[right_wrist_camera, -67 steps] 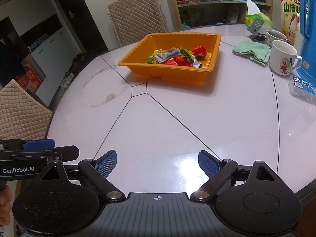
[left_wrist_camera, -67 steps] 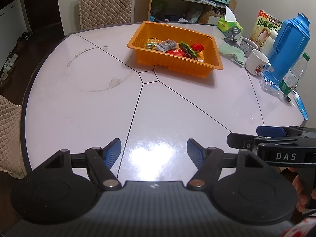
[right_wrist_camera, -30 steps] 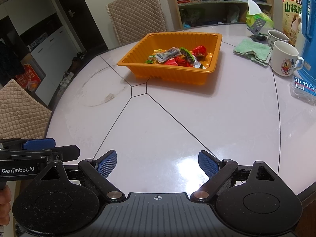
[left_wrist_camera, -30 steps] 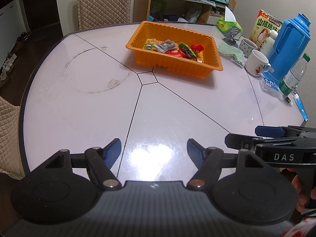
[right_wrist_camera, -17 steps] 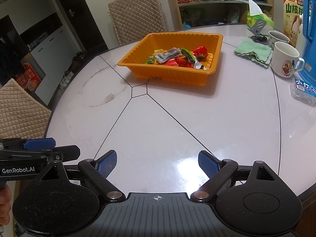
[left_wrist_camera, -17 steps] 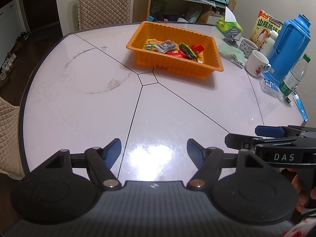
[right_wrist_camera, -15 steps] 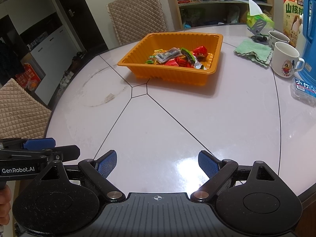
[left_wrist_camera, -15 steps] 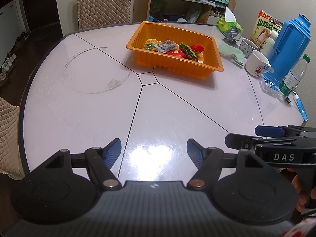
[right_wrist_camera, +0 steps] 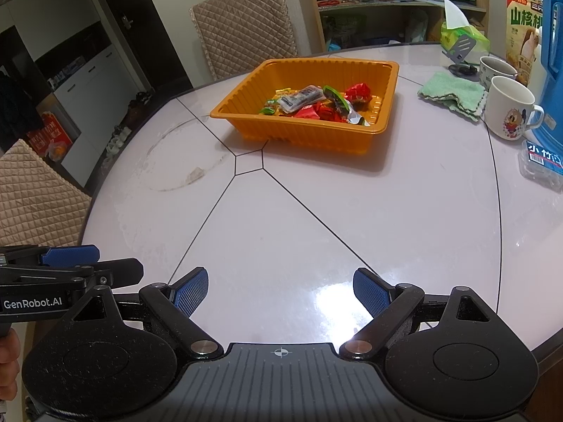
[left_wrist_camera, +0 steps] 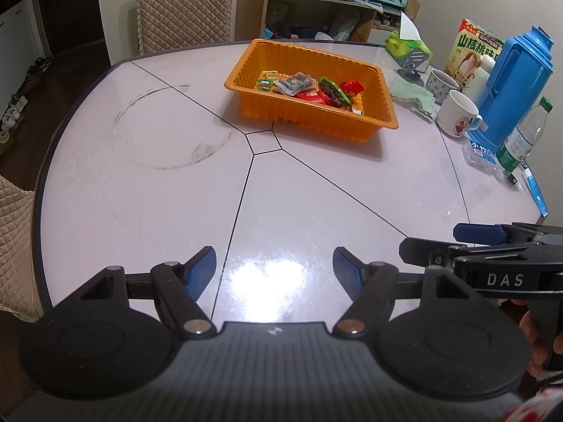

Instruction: Organize snacks

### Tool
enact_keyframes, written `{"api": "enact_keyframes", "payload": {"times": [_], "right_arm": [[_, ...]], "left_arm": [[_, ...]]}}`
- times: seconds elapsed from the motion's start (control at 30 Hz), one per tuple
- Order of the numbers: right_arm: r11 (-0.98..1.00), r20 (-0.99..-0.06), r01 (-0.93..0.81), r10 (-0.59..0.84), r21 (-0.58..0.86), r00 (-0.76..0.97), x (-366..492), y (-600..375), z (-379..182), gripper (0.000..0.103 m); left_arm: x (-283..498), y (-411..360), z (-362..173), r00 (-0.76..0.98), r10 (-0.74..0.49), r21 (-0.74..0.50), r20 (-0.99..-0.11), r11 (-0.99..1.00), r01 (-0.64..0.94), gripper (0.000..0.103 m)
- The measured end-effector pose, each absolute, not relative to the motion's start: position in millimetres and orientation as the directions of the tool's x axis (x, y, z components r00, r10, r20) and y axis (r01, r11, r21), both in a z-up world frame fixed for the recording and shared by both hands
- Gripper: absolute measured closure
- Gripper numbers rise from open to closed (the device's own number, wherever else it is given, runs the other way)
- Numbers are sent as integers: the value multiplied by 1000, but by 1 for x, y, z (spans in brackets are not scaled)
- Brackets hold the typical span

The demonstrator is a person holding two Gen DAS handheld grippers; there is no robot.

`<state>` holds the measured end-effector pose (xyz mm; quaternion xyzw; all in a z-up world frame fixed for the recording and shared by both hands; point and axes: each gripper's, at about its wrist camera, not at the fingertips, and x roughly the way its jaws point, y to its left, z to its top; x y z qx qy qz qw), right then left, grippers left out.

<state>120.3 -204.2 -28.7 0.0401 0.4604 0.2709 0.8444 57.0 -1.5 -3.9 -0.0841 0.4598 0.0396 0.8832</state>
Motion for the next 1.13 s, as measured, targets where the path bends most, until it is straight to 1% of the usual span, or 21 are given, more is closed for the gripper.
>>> {"api": "enact_keyframes", "payload": {"times": [1.03,1.13], "right_arm": [[854,-760,-414,488,314,430,123,-202,-27,14],[854,-760,-414,488,315,429,123,-202,-28,14]], "left_arm": [[66,2,-4,581,-24,-121,-814,984,-129,32],[68,4,-6,574,-24,-123,-818,983,-134,29]]}}
